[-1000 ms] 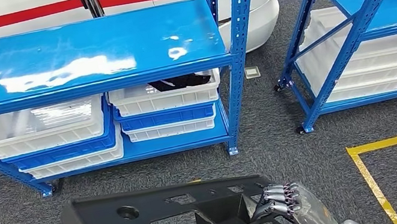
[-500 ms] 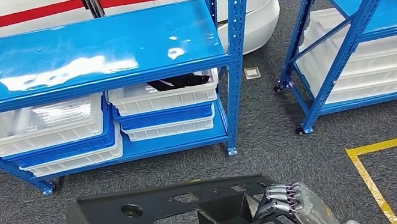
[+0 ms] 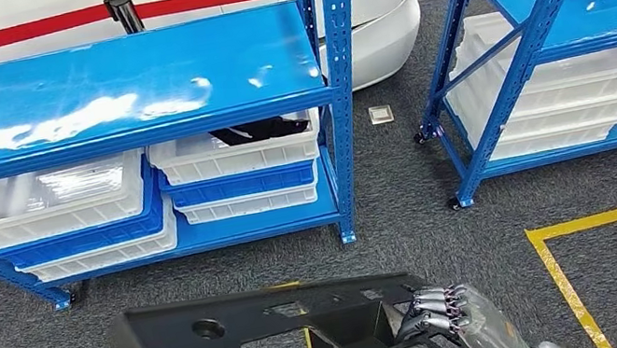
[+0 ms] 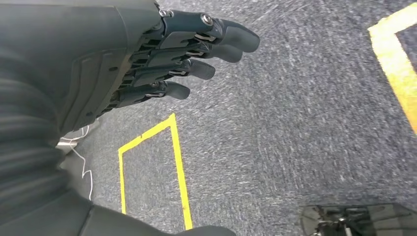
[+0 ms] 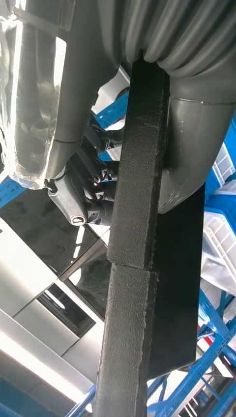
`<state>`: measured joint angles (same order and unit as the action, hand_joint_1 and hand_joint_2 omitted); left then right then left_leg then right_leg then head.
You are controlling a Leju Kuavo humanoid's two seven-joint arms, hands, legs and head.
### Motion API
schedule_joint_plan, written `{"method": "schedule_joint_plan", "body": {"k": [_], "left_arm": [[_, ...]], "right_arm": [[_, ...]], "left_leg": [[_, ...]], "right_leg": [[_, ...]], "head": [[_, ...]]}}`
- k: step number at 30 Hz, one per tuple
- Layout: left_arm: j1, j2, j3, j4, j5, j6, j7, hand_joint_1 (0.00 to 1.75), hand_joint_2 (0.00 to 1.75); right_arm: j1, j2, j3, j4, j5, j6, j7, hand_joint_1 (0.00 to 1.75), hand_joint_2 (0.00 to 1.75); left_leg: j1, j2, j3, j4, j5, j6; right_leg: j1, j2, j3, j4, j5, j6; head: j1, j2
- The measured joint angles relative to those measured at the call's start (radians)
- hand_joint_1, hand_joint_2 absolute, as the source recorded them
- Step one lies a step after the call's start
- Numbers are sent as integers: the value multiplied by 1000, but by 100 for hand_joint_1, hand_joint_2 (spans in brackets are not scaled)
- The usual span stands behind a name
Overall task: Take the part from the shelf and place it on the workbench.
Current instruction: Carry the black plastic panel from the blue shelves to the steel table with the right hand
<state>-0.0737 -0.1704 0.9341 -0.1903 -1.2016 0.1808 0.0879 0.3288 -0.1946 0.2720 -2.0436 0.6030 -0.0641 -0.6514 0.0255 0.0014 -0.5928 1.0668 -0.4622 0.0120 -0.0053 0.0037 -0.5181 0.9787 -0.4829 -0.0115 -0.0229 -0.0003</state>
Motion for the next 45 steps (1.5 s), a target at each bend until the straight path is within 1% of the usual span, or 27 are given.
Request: {"method": "schedule_joint_plan", "body": {"k": [3,5,7,9,11,12,13,15,17,18,19,21,23,25,26,27,30,32,33,34,36,37,39,41,42,44,45], "left_arm": [[0,1,0,0,-4,-1,0,0,175],[0,0,0,0,-6,-1,0,0,175],[-1,-2,0,0,-7,-1,-1,0,175],[-2,-1,0,0,-6,0,-2,0,175],[-2,-2,0,0,-4,0,-2,0,175],[-2,-3,0,0,-3,0,-3,0,175],[-2,-4,0,0,-2,0,-4,0,175],[-2,-6,0,0,-1,0,-5,0,175],[-3,-7,0,0,-1,0,-7,0,175],[-3,-7,0,0,-1,0,-7,0,175],[-3,-7,0,0,-1,0,-7,0,175],[-2,-6,0,0,-1,0,-7,0,175],[-2,-5,0,0,-1,-1,-7,0,175],[-2,-5,0,0,-1,-1,-7,0,175],[-2,-4,0,0,-1,-1,-7,0,175],[-2,-4,0,0,-1,-1,-7,0,175],[-5,-7,0,0,-1,-1,-8,0,175],[-9,-11,0,-1,-3,-2,-10,0,175],[-11,-13,0,-2,-5,-2,-11,0,175],[-11,-10,0,-2,-7,-2,-13,0,175],[-11,-8,0,-3,-11,-4,-15,0,175],[-12,-7,0,-3,-13,-6,-15,0,175],[-13,-7,0,-3,-18,-9,-16,0,175],[-13,-6,0,-4,-24,-11,-16,0,175],[-12,-6,0,-4,-26,-11,-16,0,175],[-12,-6,0,-4,-29,-11,-16,0,175],[-12,-6,0,-4,-28,-11,-15,0,175]], "right_arm": [[0,0,0,0,2,0,-1,175,175],[0,0,0,-1,3,0,-2,175,175],[0,0,1,-2,6,0,-4,175,175],[1,0,1,-1,12,-1,-5,175,175],[1,0,2,0,18,-3,-5,175,175],[1,0,2,0,20,-4,-5,175,175],[0,1,2,0,21,-6,-4,175,175],[-1,2,2,0,25,-9,-1,175,175],[-3,5,2,0,28,-11,1,175,175],[-3,7,2,0,30,-11,2,175,175],[-3,8,2,0,31,-12,2,175,175],[-3,11,2,0,33,-12,2,175,175],[-3,15,3,0,34,-12,2,175,175],[-2,18,3,0,35,-12,2,175,175],[-2,18,3,0,35,-12,2,175,175],[-2,19,3,1,35,-12,2,175,175],[-2,20,3,0,38,-13,4,175,175],[-1,20,4,-1,42,-16,7,175,175],[-1,20,4,-1,44,-19,9,175,175],[-1,21,5,-2,45,-21,11,175,175],[1,22,6,-5,44,-24,16,175,175],[3,23,7,-7,44,-26,17,175,175],[6,22,7,-11,47,-29,20,175,175],[6,22,7,-13,51,-33,22,175,175],[6,22,7,-13,53,-35,23,175,175],[6,22,7,-13,55,-37,25,175,175],[5,22,7,-14,56,-38,25,175,175]], "left_leg": [[-11,5,18,-47,11,11],[-8,7,23,-62,20,19],[-4,9,26,-76,33,30],[-8,10,20,-77,39,35],[-9,10,12,-76,44,34],[-9,10,9,-76,46,31],[-8,10,7,-76,49,28],[-10,8,5,-75,55,19],[-13,8,4,-74,60,7],[-13,7,3,-74,63,0],[-11,7,1,-74,66,-6],[-5,6,-14,-45,36,-17],[-2,3,-50,59,-53,-25],[1,2,-81,181,-129,-32],[2,2,-76,204,-139,-35],[3,2,-52,188,-132,-36],[11,-1,80,-2,-79,-46],[12,-4,114,-61,-77,-38],[8,-4,110,-56,-79,-30],[3,-3,109,-53,-76,-13],[-4,-1,103,-57,-53,6],[-3,1,99,-64,-36,16],[1,5,84,-78,-7,29],[-1,7,60,-78,10,32],[-2,8,48,-77,17,31],[-2,9,29,-76,30,25],[-1,9,21,-74,35,19]], "right_leg": [[4,-1,-3,-4,1,9],[6,-2,-10,5,-7,17],[4,-3,-47,80,-51,16],[-3,-3,-110,213,-111,12],[-10,-3,-138,277,-128,24],[-13,-3,-122,250,-114,35],[-17,-4,-86,185,-88,45],[-17,-5,-8,39,-39,53],[-10,-5,17,-19,-15,44],[-6,-4,13,-18,-7,37],[-12,-4,10,-19,-1,28],[-22,-6,4,-22,15,10],[-25,-9,-8,-22,32,-4],[-21,-10,-28,-20,47,-7],[-20,-9,-39,-18,53,-6],[-19,-9,-48,-15,59,-3],[-14,-7,-77,8,65,6],[-1,-7,-87,22,48,2],[3,-6,-86,21,43,4],[-2,-6,-82,18,51,11],[-9,-6,-78,7,82,38],[-11,-6,-87,9,85,45],[-10,-5,-121,69,30,35],[-15,-5,-166,198,-52,21],[-17,-5,-177,253,-77,23],[-21,-5,-147,261,-80,39],[-25,-5,-101,204,-63,50]], "head": [[-3,0],[-3,0],[-1,0],[1,0],[1,0],[1,0],[2,0],[2,0],[1,0],[0,0],[0,0],[-1,0],[-3,0],[-4,0],[-4,0],[-4,0],[-5,0],[5,0],[10,0],[15,0],[12,0],[13,0],[18,0],[21,0],[22,0],[24,0],[24,0]]}}
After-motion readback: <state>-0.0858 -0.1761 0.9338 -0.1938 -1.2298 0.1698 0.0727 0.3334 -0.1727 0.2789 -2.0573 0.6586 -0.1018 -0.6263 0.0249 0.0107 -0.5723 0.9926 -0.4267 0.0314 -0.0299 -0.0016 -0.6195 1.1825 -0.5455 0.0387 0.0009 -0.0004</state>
